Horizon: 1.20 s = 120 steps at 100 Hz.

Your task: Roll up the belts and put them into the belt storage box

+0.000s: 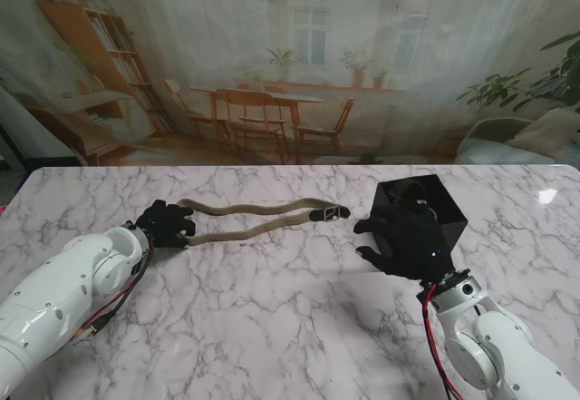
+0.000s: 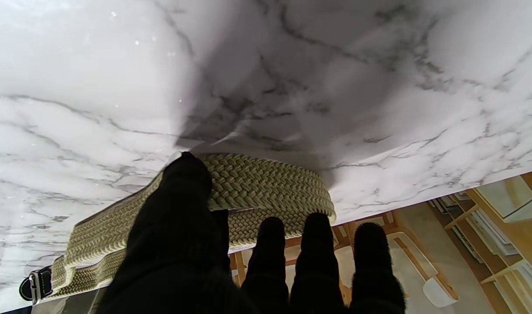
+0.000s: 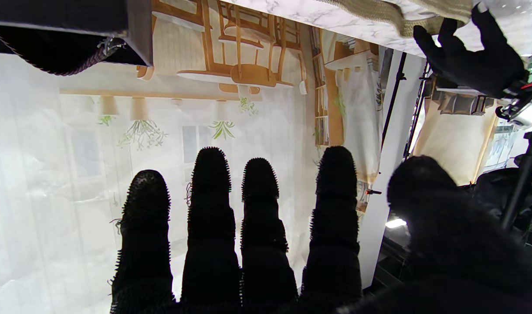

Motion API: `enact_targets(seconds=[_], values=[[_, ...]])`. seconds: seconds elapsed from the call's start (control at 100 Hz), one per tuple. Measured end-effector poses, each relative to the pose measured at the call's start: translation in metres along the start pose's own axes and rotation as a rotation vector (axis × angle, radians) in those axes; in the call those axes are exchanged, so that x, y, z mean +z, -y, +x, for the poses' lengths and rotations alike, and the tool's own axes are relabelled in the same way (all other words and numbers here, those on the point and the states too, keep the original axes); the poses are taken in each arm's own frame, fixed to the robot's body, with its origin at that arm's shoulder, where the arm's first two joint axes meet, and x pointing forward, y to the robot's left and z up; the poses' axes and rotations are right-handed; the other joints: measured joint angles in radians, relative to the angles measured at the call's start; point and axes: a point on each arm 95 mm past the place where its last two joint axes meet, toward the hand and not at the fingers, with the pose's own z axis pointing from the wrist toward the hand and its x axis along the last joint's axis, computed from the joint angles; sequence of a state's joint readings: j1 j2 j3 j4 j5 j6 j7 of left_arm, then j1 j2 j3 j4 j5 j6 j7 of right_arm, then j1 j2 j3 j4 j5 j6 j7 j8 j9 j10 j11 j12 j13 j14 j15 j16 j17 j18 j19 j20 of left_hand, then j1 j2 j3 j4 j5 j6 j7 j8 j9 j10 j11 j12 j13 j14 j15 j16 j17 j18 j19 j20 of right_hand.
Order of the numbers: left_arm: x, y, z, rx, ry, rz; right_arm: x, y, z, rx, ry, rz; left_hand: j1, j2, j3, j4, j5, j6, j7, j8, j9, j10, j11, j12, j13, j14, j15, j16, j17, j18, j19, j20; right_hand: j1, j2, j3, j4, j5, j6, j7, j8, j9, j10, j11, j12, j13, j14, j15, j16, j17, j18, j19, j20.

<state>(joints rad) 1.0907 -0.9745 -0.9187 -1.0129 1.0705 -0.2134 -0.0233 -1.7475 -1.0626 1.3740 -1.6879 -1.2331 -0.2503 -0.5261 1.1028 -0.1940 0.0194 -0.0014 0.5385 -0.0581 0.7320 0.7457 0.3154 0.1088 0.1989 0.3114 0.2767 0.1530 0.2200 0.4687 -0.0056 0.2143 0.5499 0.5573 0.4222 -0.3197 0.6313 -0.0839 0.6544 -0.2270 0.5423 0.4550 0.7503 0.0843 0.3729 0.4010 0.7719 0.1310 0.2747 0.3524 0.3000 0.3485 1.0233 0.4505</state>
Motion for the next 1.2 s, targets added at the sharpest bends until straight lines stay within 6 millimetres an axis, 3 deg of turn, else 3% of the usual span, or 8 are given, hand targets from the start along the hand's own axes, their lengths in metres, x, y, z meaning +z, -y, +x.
enact_targets(seconds=[0.36, 0.52, 0.73, 0.85, 0.92, 1.01, 1.09, 1.2], values=[[-0.001, 0.002, 0.001, 0.044, -0.014, -0.006, 0.0, 0.0, -0.001, -0.004, 0.001, 0.003, 0.0, -0.007, 0.0, 0.0, 0.029, 0.029, 0.012, -0.008, 0.037, 0.001, 0.001, 0.006, 0.01, 0.001, 0.0, 0.001, 0.001, 0.0, 0.01, 0.0, 0.0, 0.0, 0.0, 0.0, -0.001, 0.006, 0.0, 0.0, 0.0, 0.0, 0.0, 0.0, 0.0, 0.0, 0.0, 0.0, 0.0, 0.0, 0.0, 0.0], [-0.022, -0.004, 0.007, 0.079, -0.053, -0.007, 0.0, 0.004, 0.001, -0.007, -0.016, 0.054, 0.001, -0.007, 0.0, 0.0, 0.063, 0.082, -0.018, -0.047, 0.062, 0.009, 0.002, 0.007, 0.012, 0.001, 0.0, 0.001, 0.001, 0.0, 0.022, 0.0, 0.0, 0.0, -0.001, 0.0, -0.103, 0.105, -0.054, 0.0, -0.017, 0.002, 0.0, 0.0, 0.0, 0.0, 0.0, 0.0, 0.0, 0.0, 0.0, 0.0], [-0.048, -0.015, 0.018, 0.09, -0.098, 0.021, 0.008, 0.018, 0.012, -0.023, -0.076, 0.192, 0.001, -0.007, 0.0, 0.0, 0.102, 0.077, -0.011, -0.046, 0.085, 0.01, 0.003, 0.02, 0.025, 0.001, 0.001, 0.001, 0.001, 0.0, 0.032, 0.0, 0.0, -0.001, -0.004, 0.0, -0.153, 0.137, -0.078, 0.0, -0.091, 0.026, 0.001, 0.001, -0.05, 0.0, -0.003, 0.002, -0.005, 0.0, 0.0, 0.0], [-0.055, -0.02, 0.023, 0.075, -0.116, 0.045, 0.018, 0.026, 0.023, -0.001, -0.126, 0.248, 0.001, -0.007, 0.0, 0.0, 0.113, 0.076, -0.009, -0.057, 0.085, 0.01, 0.003, 0.02, 0.025, 0.001, 0.001, 0.002, 0.001, 0.0, 0.033, 0.0, -0.034, -0.041, -0.018, 0.0, -0.32, 0.166, -0.162, -0.016, -0.198, 0.028, -0.009, -0.015, -0.102, 0.0, -0.027, 0.002, -0.032, 0.0, -0.014, 0.0], [-0.061, -0.02, 0.026, 0.065, -0.127, 0.058, 0.027, 0.032, 0.028, 0.032, -0.146, 0.27, 0.001, -0.007, 0.0, 0.0, 0.115, 0.062, -0.009, -0.057, 0.085, 0.01, 0.003, 0.02, 0.025, 0.001, 0.001, 0.002, 0.001, 0.0, 0.033, 0.0, -0.035, -0.041, -0.02, 0.0, -0.377, 0.189, -0.2, -0.017, -0.263, 0.051, -0.006, -0.024, -0.143, 0.002, -0.051, -0.016, -0.056, -0.001, -0.028, 0.0], [-0.069, -0.017, 0.033, 0.06, -0.155, 0.092, 0.036, 0.035, 0.033, 0.018, -0.172, 0.281, 0.001, -0.007, 0.0, 0.0, 0.116, 0.051, -0.009, -0.057, 0.086, 0.01, 0.003, 0.02, 0.025, 0.001, 0.001, 0.002, 0.001, 0.0, 0.033, 0.0, -0.036, -0.041, -0.02, 0.0, -0.382, 0.193, -0.213, -0.017, -0.302, 0.065, -0.006, -0.035, -0.195, 0.011, -0.055, -0.03, -0.087, -0.001, -0.048, 0.0], [-0.077, -0.011, 0.04, 0.068, -0.195, 0.13, 0.043, 0.036, 0.039, -0.001, -0.19, 0.304, 0.001, -0.007, 0.0, 0.0, 0.116, 0.044, -0.009, -0.056, 0.097, 0.011, 0.003, 0.03, 0.026, 0.001, 0.001, 0.002, 0.001, 0.0, 0.033, 0.0, -0.048, -0.041, -0.018, 0.0, -0.381, 0.272, -0.227, -0.018, -0.325, 0.089, -0.005, -0.06, -0.226, 0.021, -0.076, -0.051, -0.108, -0.002, -0.07, 0.0], [-0.083, -0.002, 0.048, 0.085, -0.23, 0.166, 0.049, 0.04, 0.047, 0.013, -0.208, 0.357, 0.001, -0.007, 0.0, 0.0, 0.116, 0.042, -0.011, -0.049, 0.098, 0.011, 0.003, 0.031, 0.03, 0.001, 0.001, 0.002, 0.005, 0.0, 0.033, 0.0, -0.048, -0.044, -0.018, 0.0, -0.351, 0.317, -0.231, -0.018, -0.325, 0.1, -0.005, -0.073, -0.242, 0.024, -0.076, -0.059, -0.119, -0.002, -0.08, 0.0]])
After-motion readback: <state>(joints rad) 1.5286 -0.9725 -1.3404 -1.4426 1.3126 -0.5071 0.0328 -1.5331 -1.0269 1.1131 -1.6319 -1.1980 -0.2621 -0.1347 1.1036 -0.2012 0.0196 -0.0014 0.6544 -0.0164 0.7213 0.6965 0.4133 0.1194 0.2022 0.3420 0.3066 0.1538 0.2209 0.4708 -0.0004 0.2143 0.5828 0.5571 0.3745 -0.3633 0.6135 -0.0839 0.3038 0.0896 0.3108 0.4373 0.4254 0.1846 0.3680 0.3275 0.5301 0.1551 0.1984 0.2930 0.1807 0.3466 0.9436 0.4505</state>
